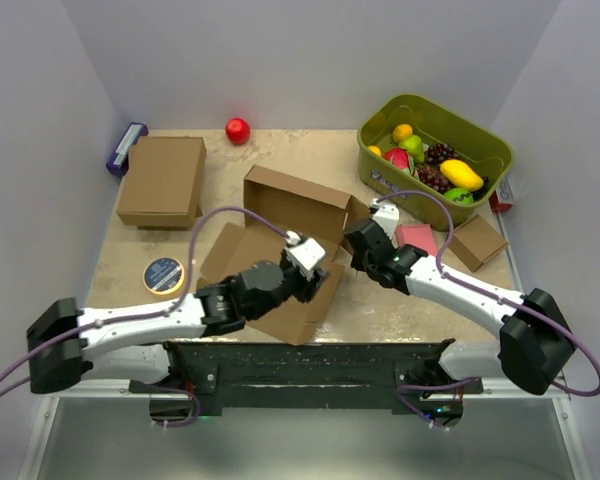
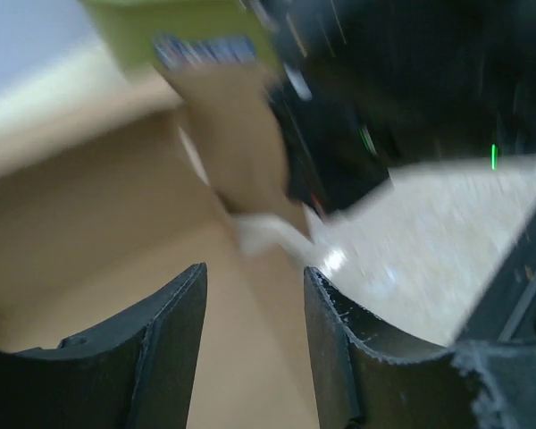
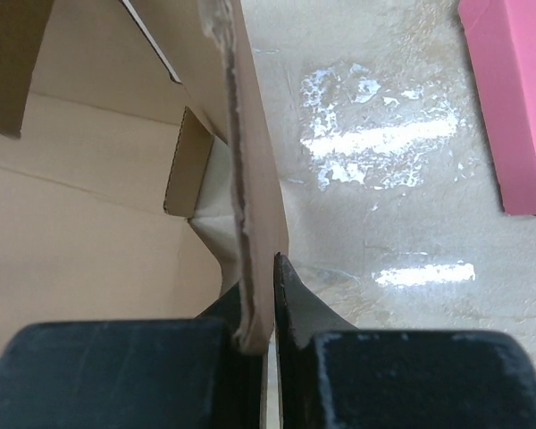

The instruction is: Fold the paper box

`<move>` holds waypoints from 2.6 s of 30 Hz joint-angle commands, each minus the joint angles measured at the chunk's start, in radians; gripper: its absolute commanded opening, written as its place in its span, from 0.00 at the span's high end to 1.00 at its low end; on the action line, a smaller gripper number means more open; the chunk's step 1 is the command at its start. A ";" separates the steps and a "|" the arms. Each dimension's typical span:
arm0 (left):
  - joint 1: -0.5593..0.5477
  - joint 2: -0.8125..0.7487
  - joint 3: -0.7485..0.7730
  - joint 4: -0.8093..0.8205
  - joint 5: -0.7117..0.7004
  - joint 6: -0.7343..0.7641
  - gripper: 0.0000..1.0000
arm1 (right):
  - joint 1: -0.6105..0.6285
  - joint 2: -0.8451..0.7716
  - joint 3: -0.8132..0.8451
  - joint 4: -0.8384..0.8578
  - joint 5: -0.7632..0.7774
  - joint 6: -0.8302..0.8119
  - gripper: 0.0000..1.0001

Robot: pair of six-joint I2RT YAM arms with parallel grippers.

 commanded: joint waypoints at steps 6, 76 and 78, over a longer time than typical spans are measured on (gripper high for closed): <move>-0.042 0.276 -0.159 0.393 0.143 -0.251 0.56 | 0.004 -0.053 -0.003 0.054 0.045 0.046 1.00; -0.039 0.629 -0.251 0.633 0.212 -0.416 0.85 | 0.067 -0.054 -0.025 0.232 -0.134 0.028 0.31; -0.039 0.563 -0.245 0.578 0.205 -0.402 0.79 | 0.064 -0.111 -0.025 0.190 -0.116 0.014 0.24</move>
